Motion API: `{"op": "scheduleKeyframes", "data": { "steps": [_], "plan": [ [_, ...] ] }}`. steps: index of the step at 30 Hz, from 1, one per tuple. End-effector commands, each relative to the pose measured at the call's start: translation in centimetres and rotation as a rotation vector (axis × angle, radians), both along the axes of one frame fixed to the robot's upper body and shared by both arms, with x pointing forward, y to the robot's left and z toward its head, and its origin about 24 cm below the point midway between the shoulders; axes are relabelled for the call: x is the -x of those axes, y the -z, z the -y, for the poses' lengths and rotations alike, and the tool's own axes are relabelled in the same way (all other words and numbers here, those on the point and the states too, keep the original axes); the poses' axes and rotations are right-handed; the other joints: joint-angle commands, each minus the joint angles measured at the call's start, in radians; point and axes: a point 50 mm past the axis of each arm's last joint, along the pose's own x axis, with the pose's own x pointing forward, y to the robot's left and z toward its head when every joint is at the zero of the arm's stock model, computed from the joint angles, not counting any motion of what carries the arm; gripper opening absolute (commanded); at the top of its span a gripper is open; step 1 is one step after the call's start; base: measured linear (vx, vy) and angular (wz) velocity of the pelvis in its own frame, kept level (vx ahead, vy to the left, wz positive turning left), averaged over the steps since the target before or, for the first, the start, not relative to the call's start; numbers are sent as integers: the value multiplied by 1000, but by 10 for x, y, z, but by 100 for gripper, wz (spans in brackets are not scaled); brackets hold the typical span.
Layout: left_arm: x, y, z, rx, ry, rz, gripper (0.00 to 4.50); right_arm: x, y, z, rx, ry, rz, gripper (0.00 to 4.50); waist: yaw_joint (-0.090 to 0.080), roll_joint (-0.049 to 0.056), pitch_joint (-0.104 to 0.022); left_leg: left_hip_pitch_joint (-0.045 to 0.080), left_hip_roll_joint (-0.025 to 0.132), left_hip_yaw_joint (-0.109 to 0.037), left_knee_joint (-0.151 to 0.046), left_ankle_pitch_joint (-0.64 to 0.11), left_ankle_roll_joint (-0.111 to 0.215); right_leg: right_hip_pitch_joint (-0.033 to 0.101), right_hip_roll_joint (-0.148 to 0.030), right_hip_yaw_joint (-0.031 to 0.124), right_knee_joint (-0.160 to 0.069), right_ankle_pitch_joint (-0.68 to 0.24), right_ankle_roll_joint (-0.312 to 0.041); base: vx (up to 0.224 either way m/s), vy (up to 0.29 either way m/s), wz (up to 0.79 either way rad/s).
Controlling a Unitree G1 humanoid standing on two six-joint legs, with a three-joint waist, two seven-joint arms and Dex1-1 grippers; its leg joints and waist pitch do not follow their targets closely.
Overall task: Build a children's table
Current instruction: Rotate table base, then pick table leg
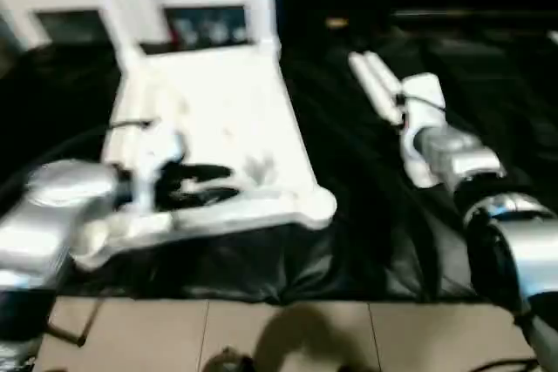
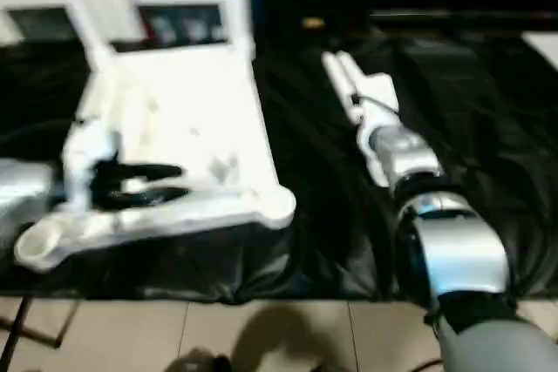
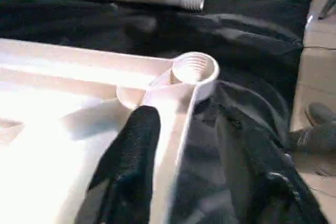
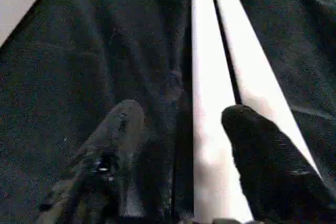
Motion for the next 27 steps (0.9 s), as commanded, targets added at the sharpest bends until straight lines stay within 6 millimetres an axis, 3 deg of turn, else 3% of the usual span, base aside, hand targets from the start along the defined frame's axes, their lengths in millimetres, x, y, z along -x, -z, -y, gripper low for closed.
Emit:
{"op": "scheduleKeyframes", "data": {
  "steps": [1, 6, 8, 15, 20, 27],
  "plan": [
    [5, -9, -1, 3, -8, 12, 229, -3, -8, 3, 8, 27, 28, 313, 4, 12, -75, 31, 48, -27, -75, -338, -33, 42, -51, 41, -64, -261, -241, 0, 0, 0],
    [11, -15, -5, 5, -47, 1, 257, -2, -9, 11, 11, 61, 24, 345, 13, 20, -77, 27, 43, -31, -74, -354, -45, 45, -51, 40, -60, -247, -233, 0, 0, 0],
    [13, -15, -6, 1, -46, -4, 280, -1, -8, 12, 9, 62, 15, 363, 13, 18, -78, 24, 41, -30, -72, -339, -36, 47, -50, 39, -61, -244, -230, 0, 0, 0],
    [24, -17, -7, -25, -72, -43, 352, 5, 4, 19, 2, 75, -107, 365, 11, 17, -78, 21, 40, -31, -69, -326, -27, 48, -48, 39, -60, -239, -236, 0, 0, 0],
    [29, -19, -10, -43, -90, -52, 384, 11, 15, 20, -22, 57, -202, 365, 13, 9, -77, 21, 41, -31, -69, -320, -22, 47, -49, 39, -62, -264, -230, 0, 0, 0],
    [32, -20, -12, -52, -93, -79, 447, 16, 18, 26, -39, 96, -277, 365, 18, 10, -76, 25, 41, -31, -68, -338, -33, 42, -49, 41, -64, -289, -222, 0, 0, 0]
  ]
}}
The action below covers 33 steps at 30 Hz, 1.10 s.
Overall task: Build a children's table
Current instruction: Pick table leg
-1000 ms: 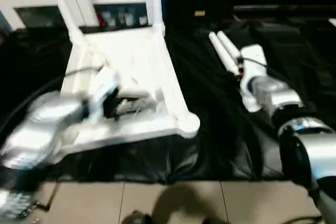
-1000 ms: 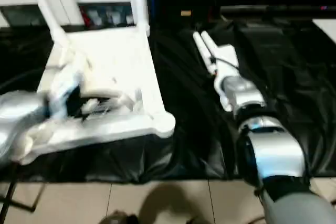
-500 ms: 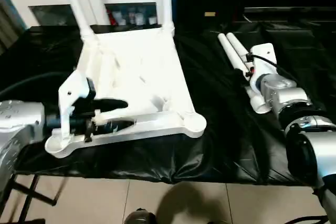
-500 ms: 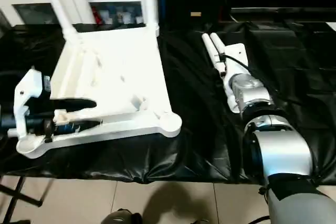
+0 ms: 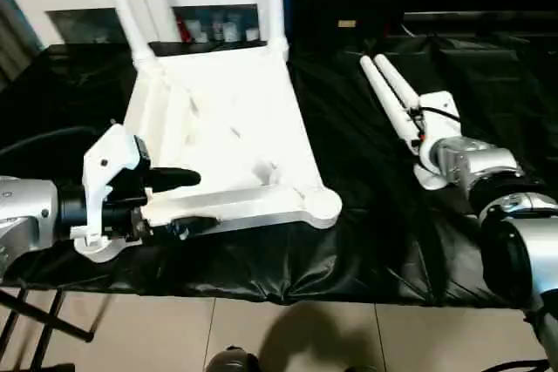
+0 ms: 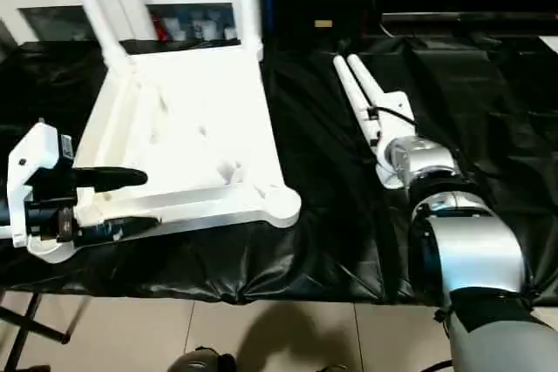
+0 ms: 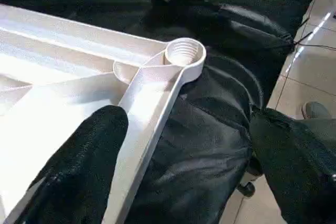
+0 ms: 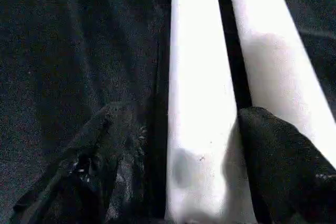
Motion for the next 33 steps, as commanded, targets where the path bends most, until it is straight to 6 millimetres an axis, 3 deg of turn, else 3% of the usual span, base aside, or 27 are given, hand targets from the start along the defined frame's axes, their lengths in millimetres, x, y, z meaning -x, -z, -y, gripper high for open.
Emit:
{"op": "scheduleKeyframes", "data": {
  "steps": [1, 13, 14, 15, 17, 19, 20, 21, 22, 24, 25, 26, 28, 29, 30, 33],
  "plan": [
    [2, -5, -4, -19, -8, 0, 447, 3, 3, 1, -29, 20, -49, 365, 3, 1, -75, 25, 41, -31, -72, -338, -35, 45, -49, 40, -66, -291, -220, 0, 0, 0],
    [6, -5, -4, -39, 17, -56, 447, 17, 15, 3, -97, -58, -252, 365, 14, -4, -74, 26, 43, -33, -72, -355, -46, 42, -50, 42, -68, -309, -209, 0, 0, 0],
    [6, -6, -4, -40, 17, -58, 447, 18, 16, 4, -91, -71, -268, 365, 15, -8, -73, 27, 43, -33, -73, -364, -49, 41, -51, 42, -69, -324, -204, 0, 0, 0],
    [6, -6, -4, -41, 17, -58, 450, 18, 16, 4, -89, -73, -271, 337, 16, -6, -74, 27, 43, -34, -73, -367, -52, 41, -52, 42, -68, -328, -202, 0, 0, 0],
    [4, -7, -5, -40, 14, -56, 450, 20, 16, 5, -75, -88, -291, 329, 16, -16, -74, 30, 44, -33, -75, -369, -59, 39, -50, 43, -70, -325, -198, 0, 0, 0],
    [1, -7, -5, -37, 7, -49, 450, 22, 18, 7, -62, -101, -312, 296, 18, -14, -75, 28, 44, -34, -75, -367, -62, 40, -51, 44, -68, -320, -195, 0, 0, 0],
    [1, -7, -5, -37, 7, -49, 450, 22, 18, 7, -62, -101, -312, 296, 18, -14, -76, 29, 44, -35, -75, -369, -64, 41, -52, 44, -68, -322, -191, 0, 0, 0],
    [0, -6, -5, -41, 2, -45, 450, 22, 18, 8, -56, -100, -314, 290, 16, -24, -75, 27, 44, -34, -76, -366, -63, 42, -51, 44, -69, -323, -189, 0, 0, 0],
    [-1, -6, -5, -44, -1, -42, 450, 22, 18, 9, -52, -99, -314, 284, 19, -20, -76, 28, 44, -35, -76, -361, -65, 41, -53, 44, -68, -328, -184, 0, 0, 0],
    [-2, -5, -5, -46, -6, -35, 450, 23, 19, 10, -46, -94, -315, 262, 18, -22, -77, 28, 44, -35, -76, -353, -65, 41, -53, 45, -68, -321, -183, 0, 0, 0],
    [-4, -4, -4, -46, -12, -30, 450, 23, 19, 11, -39, -88, -314, 248, 16, -31, -78, 27, 45, -33, -76, -344, -62, 43, -52, 45, -69, -314, -182, 0, 0, 0],
    [-4, -4, -4, -46, -12, -30, 450, 23, 19, 11, -39, -88, -314, 248, 18, -28, -79, 28, 44, -34, -75, -338, -62, 43, -53, 45, -66, -310, -182, 0, 0, 0],
    [-11, -2, -2, -25, -42, 4, 450, 22, 19, 13, -48, -51, -282, 231, 18, -32, -79, 29, 44, -33, -75, -323, -62, 42, -53, 45, -67, -305, -181, 0, 0, 0],
    [-15, -1, -1, -12, -51, 12, 450, 21, 18, 14, -65, -36, -264, 213, 16, -39, -80, 29, 44, -30, -75, -315, -64, 43, -52, 45, -68, -296, -179, 0, 0, 0],
    [-16, 0, 0, -1, -55, 17, 450, 20, 17, 14, -80, -26, -250, 213, 18, -37, -81, 31, 44, -31, -74, -311, -66, 43, -53, 45, -66, -291, -177, 0, 0, 0],
    [-24, 3, 5, 32, -68, 25, 450, 17, 13, 14, -137, 17, -195, 197, 11, -43, -84, 28, 43, -29, -73, -292, -64, 47, -51, 44, -63, -264, -178, 0, 0, 0]
  ]
}}
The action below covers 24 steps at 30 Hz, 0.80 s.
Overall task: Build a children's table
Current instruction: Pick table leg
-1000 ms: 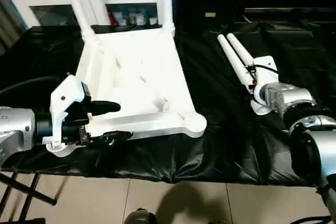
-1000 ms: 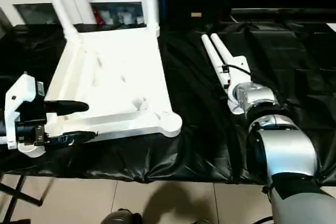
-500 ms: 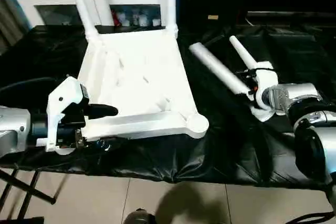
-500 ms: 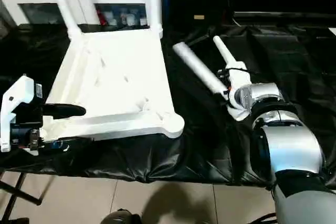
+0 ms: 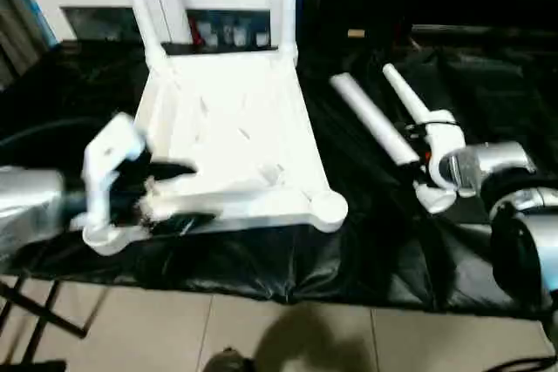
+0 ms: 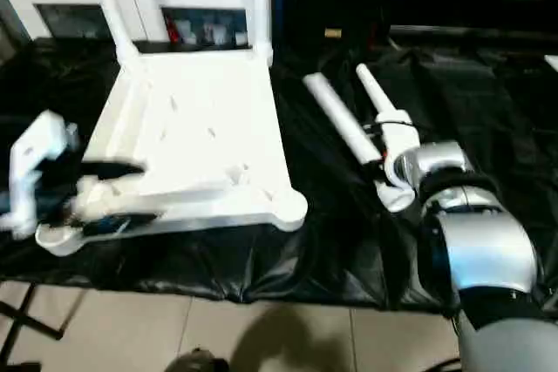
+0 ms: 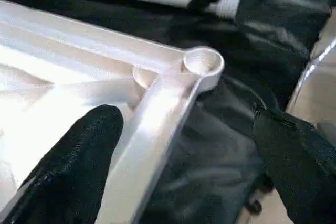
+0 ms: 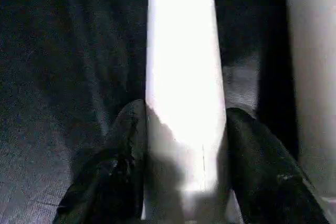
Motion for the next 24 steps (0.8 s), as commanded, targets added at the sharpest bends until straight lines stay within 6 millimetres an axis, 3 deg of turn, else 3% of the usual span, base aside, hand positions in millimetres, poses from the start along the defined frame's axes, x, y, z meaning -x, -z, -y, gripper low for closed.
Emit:
{"op": "scheduleKeyframes", "data": {
  "steps": [1, 4, 6, 8, 9, 10, 12, 14, 15, 17, 18, 19, 20, 21, 22, 23, 24],
  "plan": [
    [-9, 1, 5, 27, -26, 28, 450, -2, -2, 3, -105, 90, 68, 194, -5, -2, -69, 30, 42, -25, -74, -289, -63, 42, -51, 45, -67, -258, -178, 0, 0, 0],
    [-20, 6, 12, 87, -56, 33, 450, -10, -15, 1, -227, 157, 169, 188, -11, -5, -71, 29, 40, -23, -71, -283, -56, 45, -48, 43, -66, -237, -182, 0, 0, 0],
    [-29, 10, 20, 122, -79, 44, 450, -13, -21, 0, -296, 171, 233, 187, -15, 6, -72, 28, 40, -23, -68, -283, -53, 45, -48, 42, -66, -224, -187, 0, 0, 0],
    [-42, 14, 30, 190, -124, 61, 450, -17, -27, -4, -388, 175, 283, 186, -22, 7, -73, 25, 39, -22, -65, -270, -43, 50, -47, 40, -66, -207, -192, 0, 0, 0],
    [-48, 15, 37, 227, -145, 72, 450, -20, -34, -8, -468, 155, 357, 186, -26, 16, -74, 26, 37, -22, -64, -268, -43, 50, -46, 40, -67, -204, -193, 0, 0, 0],
    [-53, 15, 42, 251, -157, 78, 450, -23, -40, -10, -521, 141, 412, 186, -30, 9, -75, 25, 38, -20, -62, -271, -33, 53, -46, 39, -69, -193, -196, 0, 0, 0],
    [-69, 16, 62, 323, -205, 109, 450, -25, -49, -17, -648, 81, 482, 186, -36, 15, -78, 22, 39, -22, -60, -247, -14, 57, -46, 36, -66, -168, -202, 0, 0, 0],
    [-75, 14, 74, 395, -209, 93, 450, -25, -52, -22, -728, 32, 503, 186, -38, 11, -82, 16, 38, -22, -54, -187, 22, 66, -48, 34, -62, -105, -222, 0, 0, 0],
    [-78, 12, 83, 444, -198, 73, 450, -24, -54, -25, -771, -3, 512, 186, -45, 14, -81, 14, 36, -20, -53, -178, 33, 66, -45, 33, -61, -94, -231, 0, 0, 0],
    [-85, 7, 99, 516, -176, 50, 450, -21, -59, -30, -856, -98, 543, 186, -50, 10, -84, 13, 35, -19, -47, -147, 69, 70, -44, 29, -62, -62, -257, 0, 0, 0],
    [-85, 7, 99, 516, -176, 50, 450, -21, -59, -30, -856, -98, 543, 186, -50, 10, -84, 13, 35, -19, -47, -147, 69, 70, -44, 29, -62, -62, -257, 0, 0, 0],
    [-90, 5, 106, 564, -188, 22, 450, -18, -62, -33, -905, -147, 557, 186, -57, 8, -82, 9, 32, -18, -45, -128, 94, 72, -41, 26, -66, -61, -258, 0, 0, 0],
    [-95, 3, 113, 621, -203, -18, 450, -14, -63, -38, -960, -202, 565, 186, -56, 16, -83, 12, 34, -19, -43, -129, 98, 72, -44, 26, -66, -71, -261, 0, 0, 0],
    [-100, 1, 118, 670, -212, -58, 450, -8, -64, -42, -998, -255, 569, 186, -55, 12, -81, 14, 29, -16, -43, -128, 105, 72, -38, 26, -73, -73, -251, 0, 0, 0],
    [-101, 0, 122, 700, -203, -84, 450, -3, -65, -45, -1013, -291, 572, 186, -52, 11, -85, 16, 35, -22, -45, -120, 110, 75, -42, 26, -68, -69, -249, 0, 0, 0],
    [-103, -3, 129, 759, -182, -133, 450, 6, -66, -52, -1043, -360, 571, 186, -53, 19, -80, 17, 31, -19, -46, -126, 114, 72, -37, 24, -82, -90, -230, 0, 0, 0],
    [-103, -4, 129, 766, -180, -138, 450, 7, -66, -52, -1045, -367, 572, 186, -51, 18, -85, 23, 37, -23, -46, -131, 108, 72, -43, 25, -75, -96, -237, 0, 0, 0]
  ]
}}
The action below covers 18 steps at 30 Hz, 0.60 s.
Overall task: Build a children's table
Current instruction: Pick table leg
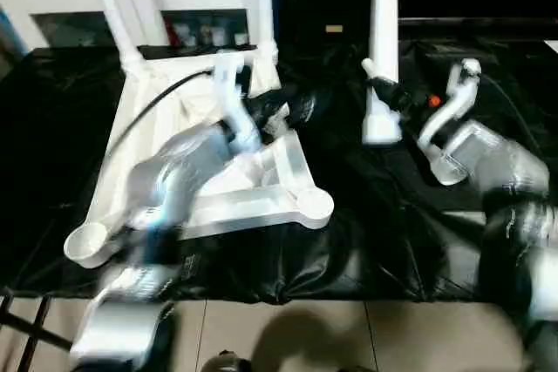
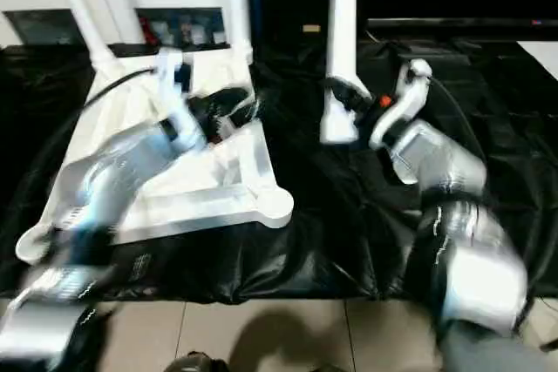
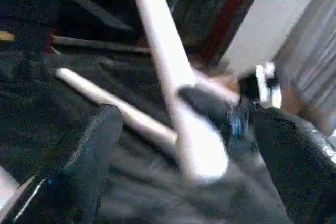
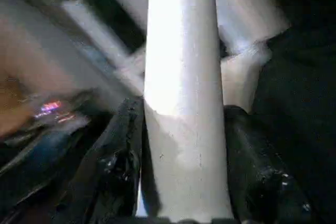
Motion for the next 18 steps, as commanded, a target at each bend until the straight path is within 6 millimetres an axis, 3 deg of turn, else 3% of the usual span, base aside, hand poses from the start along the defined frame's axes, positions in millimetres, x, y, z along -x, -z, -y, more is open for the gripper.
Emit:
{"op": "scheduleKeyframes", "data": {
  "steps": [1, 3, 5, 6, 7, 8, 9, 10, 15, 18],
  "plan": [
    [-4, -4, 6, 96, 31, -69, 450, 12, -19, -13, -32, -120, 94, 186, 4, -11, -88, 20, 33, -21, -53, -128, 99, 72, -42, 26, -76, -118, -237, 0, 0, 0],
    [-6, -6, 12, 140, 55, -100, 450, 23, -19, -18, -56, -168, 119, 186, 10, -10, -89, 23, 35, -23, -54, -134, 91, 71, -47, 28, -78, -160, -229, 0, 0, 0],
    [-7, -6, 16, 148, 66, -123, 450, 32, -20, -21, -75, -211, 135, 186, 8, -12, -83, 20, 33, -22, -57, -151, 78, 68, -46, 27, -90, -244, -196, 0, 0, 0],
    [-7, -6, 16, 148, 66, -123, 450, 32, -20, -21, -75, -211, 135, 186, 10, -10, -84, 23, 33, -21, -57, -155, 72, 66, -46, 27, -93, -262, -186, 0, 0, 0],
    [-9, -5, 19, 150, 72, -138, 450, 45, -19, -26, -81, -262, 140, 186, 7, -13, -80, 23, 33, -22, -60, -164, 64, 65, -45, 27, -99, -301, -167, 0, 0, 0],
    [-10, -4, 22, 164, 80, -153, 450, 51, -19, -29, -83, -288, 140, 186, 10, -8, -77, 31, 35, -22, -64, -184, 56, 58, -44, 28, -107, -342, -147, 0, 0, 0],
    [-10, -4, 23, 175, 84, -166, 450, 55, -19, -31, -83, -300, 139, 186, 8, -9, -76, 30, 34, -23, -66, -186, 53, 62, -44, 28, -108, -346, -138, 0, 0, 0],
    [-11, -3, 24, 174, 84, -169, 450, 58, -19, -32, -82, -310, 137, 186, 8, -7, -82, 30, 39, -28, -69, -178, 41, 64, -49, 27, -102, -330, -141, 0, 0, 0],
    [-12, -7, 26, 198, 71, -148, 450, 71, -18, -38, -44, -336, 126, 186, 0, -8, -83, 27, 41, -32, -76, -180, 31, 64, -52, 28, -103, -282, -156, 0, 0, 0],
    [-11, -17, 26, 271, 84, -147, 414, 70, -14, -41, 12, -311, 114, 186, -1, -10, -79, 26, 38, -28, -74, -198, 21, 63, -56, 30, -107, -313, -151, 0, 0, 0]
  ]
}}
